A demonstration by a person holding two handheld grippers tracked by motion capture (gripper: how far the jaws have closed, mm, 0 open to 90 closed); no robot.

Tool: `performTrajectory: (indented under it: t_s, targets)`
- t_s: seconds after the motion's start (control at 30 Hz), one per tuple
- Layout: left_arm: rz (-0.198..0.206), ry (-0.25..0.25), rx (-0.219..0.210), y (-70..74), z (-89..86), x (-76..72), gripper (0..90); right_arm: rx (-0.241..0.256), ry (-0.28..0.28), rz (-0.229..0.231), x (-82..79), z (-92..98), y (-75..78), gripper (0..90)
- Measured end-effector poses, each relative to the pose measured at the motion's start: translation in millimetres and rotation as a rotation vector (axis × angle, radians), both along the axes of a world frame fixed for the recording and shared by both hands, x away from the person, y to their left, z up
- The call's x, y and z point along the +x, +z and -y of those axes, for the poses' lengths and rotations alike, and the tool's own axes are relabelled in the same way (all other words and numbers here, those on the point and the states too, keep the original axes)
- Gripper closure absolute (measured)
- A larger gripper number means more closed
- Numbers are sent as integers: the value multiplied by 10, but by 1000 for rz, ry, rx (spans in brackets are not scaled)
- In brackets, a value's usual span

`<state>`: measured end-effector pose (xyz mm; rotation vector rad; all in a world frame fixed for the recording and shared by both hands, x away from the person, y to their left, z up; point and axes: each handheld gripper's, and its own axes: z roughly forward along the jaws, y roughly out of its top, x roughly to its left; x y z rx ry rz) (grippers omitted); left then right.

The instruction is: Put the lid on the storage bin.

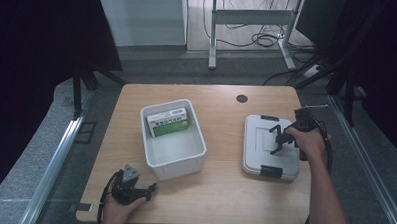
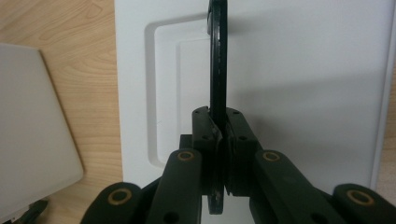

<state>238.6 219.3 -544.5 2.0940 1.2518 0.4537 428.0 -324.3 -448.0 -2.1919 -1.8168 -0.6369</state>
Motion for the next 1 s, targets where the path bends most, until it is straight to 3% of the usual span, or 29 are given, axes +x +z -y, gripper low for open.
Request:
performTrajectory:
  t_s: [0.17,1.0]
  targets:
    - [0,1,1,1,0,0,126,37,7,13,-62,8,77,849]
    - [0,1,0,0,1,1,127,101,44,105,-282,-87,489,849]
